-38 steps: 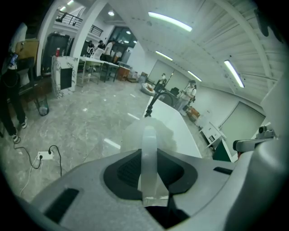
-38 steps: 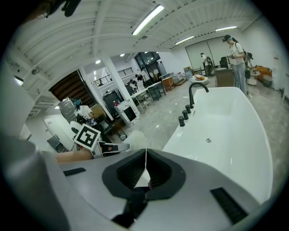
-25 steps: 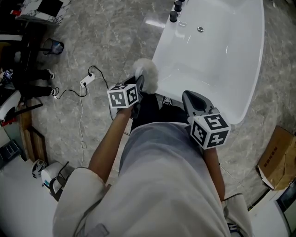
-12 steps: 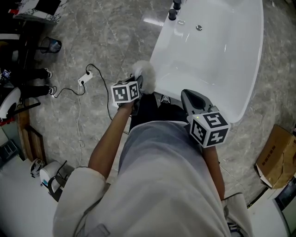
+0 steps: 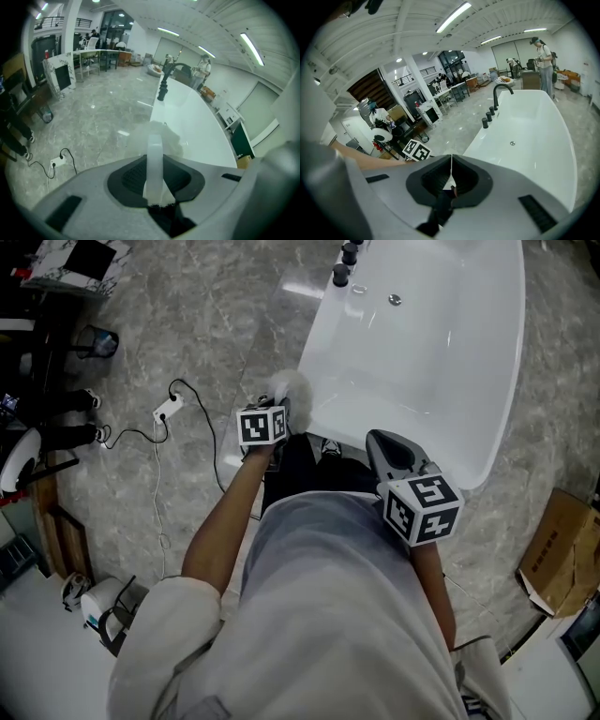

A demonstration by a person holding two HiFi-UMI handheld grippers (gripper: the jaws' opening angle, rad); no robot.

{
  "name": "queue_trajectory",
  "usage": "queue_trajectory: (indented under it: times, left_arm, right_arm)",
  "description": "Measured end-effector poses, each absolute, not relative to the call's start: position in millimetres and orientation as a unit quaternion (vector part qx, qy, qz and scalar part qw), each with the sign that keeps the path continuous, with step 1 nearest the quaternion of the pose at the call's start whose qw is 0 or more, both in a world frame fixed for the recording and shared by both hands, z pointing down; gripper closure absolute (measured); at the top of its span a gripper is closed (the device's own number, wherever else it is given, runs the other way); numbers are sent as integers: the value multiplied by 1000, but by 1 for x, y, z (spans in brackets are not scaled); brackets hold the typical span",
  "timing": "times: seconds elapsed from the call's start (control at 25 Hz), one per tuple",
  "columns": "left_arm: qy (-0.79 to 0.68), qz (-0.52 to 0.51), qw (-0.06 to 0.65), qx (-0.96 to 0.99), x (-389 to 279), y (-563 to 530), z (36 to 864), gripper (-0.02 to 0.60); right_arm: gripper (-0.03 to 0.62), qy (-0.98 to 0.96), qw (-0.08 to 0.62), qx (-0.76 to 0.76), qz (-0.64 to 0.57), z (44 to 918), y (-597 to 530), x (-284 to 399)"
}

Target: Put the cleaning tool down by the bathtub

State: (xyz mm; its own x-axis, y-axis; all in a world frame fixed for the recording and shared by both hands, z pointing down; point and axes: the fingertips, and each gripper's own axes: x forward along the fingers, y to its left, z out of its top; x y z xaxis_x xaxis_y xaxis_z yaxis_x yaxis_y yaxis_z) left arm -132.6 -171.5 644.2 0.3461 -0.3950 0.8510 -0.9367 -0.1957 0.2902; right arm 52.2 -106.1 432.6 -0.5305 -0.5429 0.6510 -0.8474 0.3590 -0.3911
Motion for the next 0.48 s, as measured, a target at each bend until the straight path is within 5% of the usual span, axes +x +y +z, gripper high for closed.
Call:
queue_trajectory:
  times: [0.48]
  left_arm:
    - [-454,352,423,701,-119,-174,669,499]
  right_arm:
    - [582,-787,223,446,363,436,-101,64]
